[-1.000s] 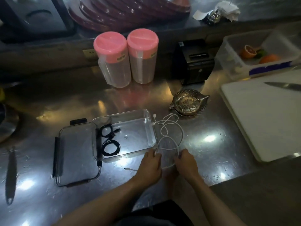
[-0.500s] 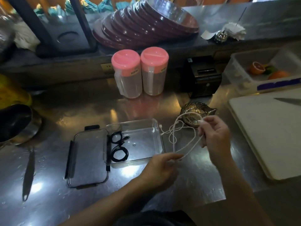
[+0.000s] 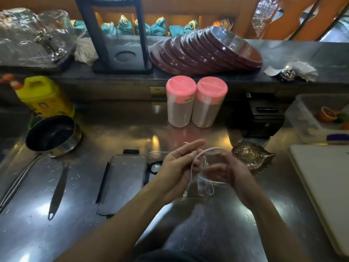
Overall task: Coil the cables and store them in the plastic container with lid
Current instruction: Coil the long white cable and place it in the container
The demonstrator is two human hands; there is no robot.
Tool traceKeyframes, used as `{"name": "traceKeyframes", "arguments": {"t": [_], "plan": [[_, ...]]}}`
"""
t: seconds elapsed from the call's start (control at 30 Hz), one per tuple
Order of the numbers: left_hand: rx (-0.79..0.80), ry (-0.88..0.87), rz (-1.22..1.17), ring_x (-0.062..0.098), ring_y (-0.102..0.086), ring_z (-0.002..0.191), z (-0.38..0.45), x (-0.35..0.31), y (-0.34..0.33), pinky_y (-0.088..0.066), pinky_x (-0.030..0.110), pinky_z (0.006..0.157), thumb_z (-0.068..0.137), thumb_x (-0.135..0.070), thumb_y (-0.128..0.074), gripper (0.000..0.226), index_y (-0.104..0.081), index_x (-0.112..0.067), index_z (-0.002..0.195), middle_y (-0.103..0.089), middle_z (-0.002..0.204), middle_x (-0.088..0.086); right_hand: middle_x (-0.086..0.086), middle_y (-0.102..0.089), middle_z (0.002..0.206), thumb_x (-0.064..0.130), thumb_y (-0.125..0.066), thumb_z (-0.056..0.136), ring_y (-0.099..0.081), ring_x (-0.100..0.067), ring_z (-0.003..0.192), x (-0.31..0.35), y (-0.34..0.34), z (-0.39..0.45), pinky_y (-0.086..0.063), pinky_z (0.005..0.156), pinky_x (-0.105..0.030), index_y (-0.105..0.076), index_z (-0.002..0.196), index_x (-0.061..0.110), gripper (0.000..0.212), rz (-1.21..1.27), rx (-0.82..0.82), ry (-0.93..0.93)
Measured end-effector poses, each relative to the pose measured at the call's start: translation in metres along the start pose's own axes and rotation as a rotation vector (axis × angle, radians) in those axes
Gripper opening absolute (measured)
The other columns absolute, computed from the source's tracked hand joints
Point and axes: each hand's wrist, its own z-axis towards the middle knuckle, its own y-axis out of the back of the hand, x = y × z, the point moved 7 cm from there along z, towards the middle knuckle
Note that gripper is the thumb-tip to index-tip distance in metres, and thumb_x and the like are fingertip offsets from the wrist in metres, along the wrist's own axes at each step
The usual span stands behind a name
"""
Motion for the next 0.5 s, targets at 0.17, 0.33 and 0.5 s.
{"name": "traceKeyframes", "arguments": {"t": [0.17,0.33,0.5], "plan": [[-0.063,-0.097,-0.138,0.007,-0.051,0.058,-0.001,-0.031,0.015,-0.043,0.018,0.052,0.088,0.004,-0.052,0.035,-0.068,0.001,0.120,-0.065,0.082,0.004,-0.001,-0.063,0.065,0.021,-0.065,0.094,-0.058,-0.016,0.056,-0.019,-0.007,-0.038,-0.049,0.056,-0.022,-0.077,0.099,0.009,0.017,-0.146,0.180,0.024],[-0.084,-0.242,-0.163,0.003,-0.043,0.057,-0.001,-0.085,0.029,-0.036,0.015,0.050,0.087,-0.001,-0.048,0.043,-0.062,-0.002,0.127,-0.060,0.083,0.001,-0.003,-0.050,0.056,0.015,-0.074,0.079,-0.043,-0.015,0.052,0.000,0.041,-0.044,-0.037,0.047,-0.017,-0.071,0.070,0.012,0.010,-0.284,-0.069,0.156],[-0.145,-0.298,-0.200,0.003,-0.039,0.055,0.002,-0.119,0.044,-0.033,0.014,0.048,0.085,-0.003,-0.049,0.037,-0.067,-0.002,0.118,-0.059,0.078,-0.001,-0.004,-0.040,0.052,0.038,-0.089,0.069,-0.035,-0.014,0.041,0.014,0.076,-0.052,-0.036,0.040,-0.024,-0.069,0.078,0.003,0.041,-0.203,-0.244,0.150]]}}
